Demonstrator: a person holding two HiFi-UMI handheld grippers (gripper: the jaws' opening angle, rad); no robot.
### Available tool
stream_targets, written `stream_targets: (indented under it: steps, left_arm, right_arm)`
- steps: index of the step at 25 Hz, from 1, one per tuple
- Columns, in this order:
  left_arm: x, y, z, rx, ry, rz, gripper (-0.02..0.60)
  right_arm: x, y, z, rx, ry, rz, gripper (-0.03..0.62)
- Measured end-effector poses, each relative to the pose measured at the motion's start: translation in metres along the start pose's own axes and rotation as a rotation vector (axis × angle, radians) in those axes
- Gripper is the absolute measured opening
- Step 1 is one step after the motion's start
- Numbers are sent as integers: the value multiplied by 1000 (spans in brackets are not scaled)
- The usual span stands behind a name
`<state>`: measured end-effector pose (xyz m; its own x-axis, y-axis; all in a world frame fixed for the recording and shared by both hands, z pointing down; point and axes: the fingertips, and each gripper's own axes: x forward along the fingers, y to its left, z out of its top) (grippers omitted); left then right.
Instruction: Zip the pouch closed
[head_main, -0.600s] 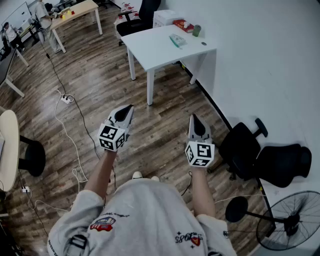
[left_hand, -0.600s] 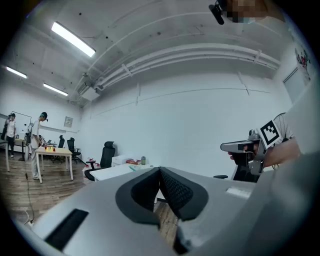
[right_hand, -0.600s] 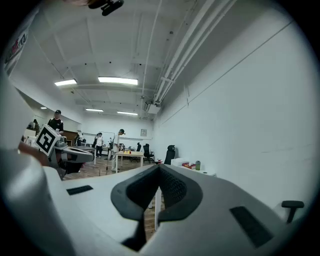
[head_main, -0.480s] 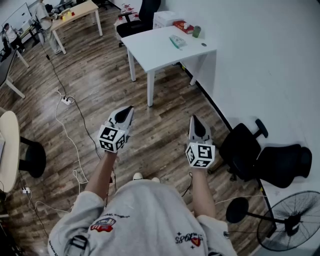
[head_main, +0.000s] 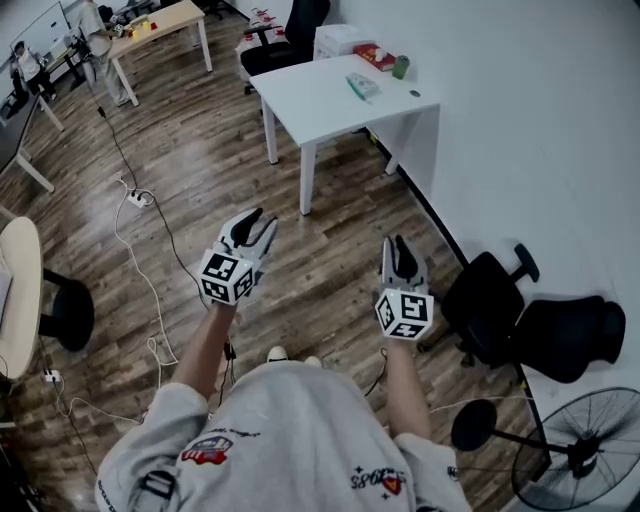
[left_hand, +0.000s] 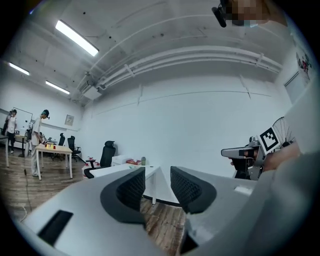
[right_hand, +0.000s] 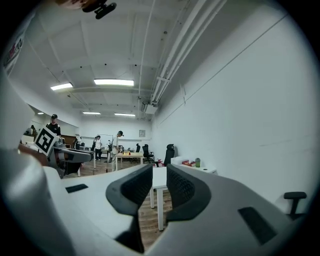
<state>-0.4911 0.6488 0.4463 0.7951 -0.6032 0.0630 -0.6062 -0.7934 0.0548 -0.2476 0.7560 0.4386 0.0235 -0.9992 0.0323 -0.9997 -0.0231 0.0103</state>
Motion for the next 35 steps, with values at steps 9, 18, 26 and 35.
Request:
stream_targets:
  steps: [9, 18, 26, 35]
  left_arm:
    - [-5, -10, -6, -56, -33, -11, 321]
    - [-4, -23, -20, -57, 13, 37, 324]
    - [-7, -34, -36, -70, 28, 71, 324]
    - [47, -13, -36, -69, 17, 59, 324]
  right_arm:
    - [1, 0, -23, 48, 38, 46, 283]
    - [-5, -17, -30, 59, 45, 65, 293]
    - [-7, -32, -47, 64, 60, 94, 265]
    - [39, -52, -43, 38, 44, 100, 261]
